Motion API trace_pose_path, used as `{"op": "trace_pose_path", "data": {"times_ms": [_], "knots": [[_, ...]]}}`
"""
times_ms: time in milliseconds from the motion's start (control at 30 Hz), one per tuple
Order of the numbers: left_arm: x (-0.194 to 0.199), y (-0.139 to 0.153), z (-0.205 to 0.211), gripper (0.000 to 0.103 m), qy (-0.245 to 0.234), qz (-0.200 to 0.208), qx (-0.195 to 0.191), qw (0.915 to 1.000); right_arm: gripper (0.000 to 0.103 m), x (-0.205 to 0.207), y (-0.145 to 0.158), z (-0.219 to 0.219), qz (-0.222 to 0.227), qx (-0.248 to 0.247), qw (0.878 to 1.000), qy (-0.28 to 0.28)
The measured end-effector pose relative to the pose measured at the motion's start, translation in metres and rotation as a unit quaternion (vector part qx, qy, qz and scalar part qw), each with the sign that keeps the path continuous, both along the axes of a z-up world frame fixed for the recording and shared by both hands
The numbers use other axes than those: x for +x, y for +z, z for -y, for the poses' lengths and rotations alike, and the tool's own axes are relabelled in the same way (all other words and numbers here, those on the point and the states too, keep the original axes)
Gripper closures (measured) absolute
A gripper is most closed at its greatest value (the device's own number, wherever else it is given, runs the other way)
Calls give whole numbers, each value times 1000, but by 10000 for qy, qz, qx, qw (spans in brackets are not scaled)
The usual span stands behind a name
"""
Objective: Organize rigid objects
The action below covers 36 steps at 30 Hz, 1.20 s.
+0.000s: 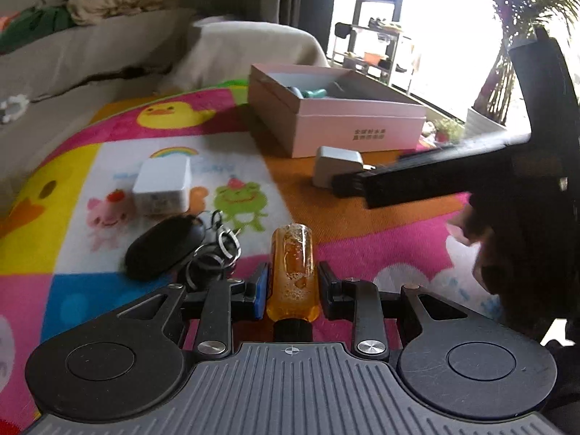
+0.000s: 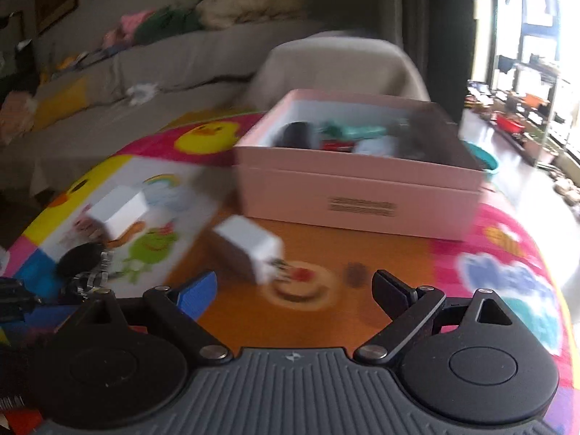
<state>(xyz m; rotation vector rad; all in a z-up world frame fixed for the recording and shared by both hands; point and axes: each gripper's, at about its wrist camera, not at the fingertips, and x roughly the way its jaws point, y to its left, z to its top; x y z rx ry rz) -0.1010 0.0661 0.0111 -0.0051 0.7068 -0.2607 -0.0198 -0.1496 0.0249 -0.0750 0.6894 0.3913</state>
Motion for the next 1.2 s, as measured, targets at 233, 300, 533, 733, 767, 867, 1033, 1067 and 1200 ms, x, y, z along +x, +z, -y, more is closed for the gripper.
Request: {"op": "trace_pose_path", "data": {"times_ms": [233, 300, 533, 733, 767, 867, 1033, 1067, 1200], "knots": [[-12, 0, -6, 71, -149, 50, 14, 9999, 10, -2, 26, -70, -406, 277, 9863, 1573], [-14, 0, -8, 71, -171, 63, -17, 9998, 13, 4, 24, -91, -758, 302, 9780, 1919], [-15, 0, -15, 71, -222, 71, -145, 9996, 64, 7, 11, -137, -682, -429, 9692, 2326], [-13, -2, -13, 70, -216, 78, -171, 9996, 76, 6, 9, -90, -352, -890, 9782, 1843], [-13, -2, -13, 70, -212, 75, -177, 9996, 78, 6, 10, -80, -329, -906, 9802, 1728], [-11, -2, -13, 70, -199, 65, -196, 9996, 82, 3, 9, -51, -123, -1099, 9844, 1370], [-4, -3, -12, 70, -85, 32, -303, 9995, 82, 2, 4, -8, 11, -1247, 9882, 886], [-1, -2, -12, 70, -50, 32, -315, 9995, 82, 2, 3, -3, 41, -1272, 9887, 790], [14, -1, -7, 70, 149, 13, -298, 9994, 71, -1, 14, 10, 85, -1041, 9930, 557]]}}
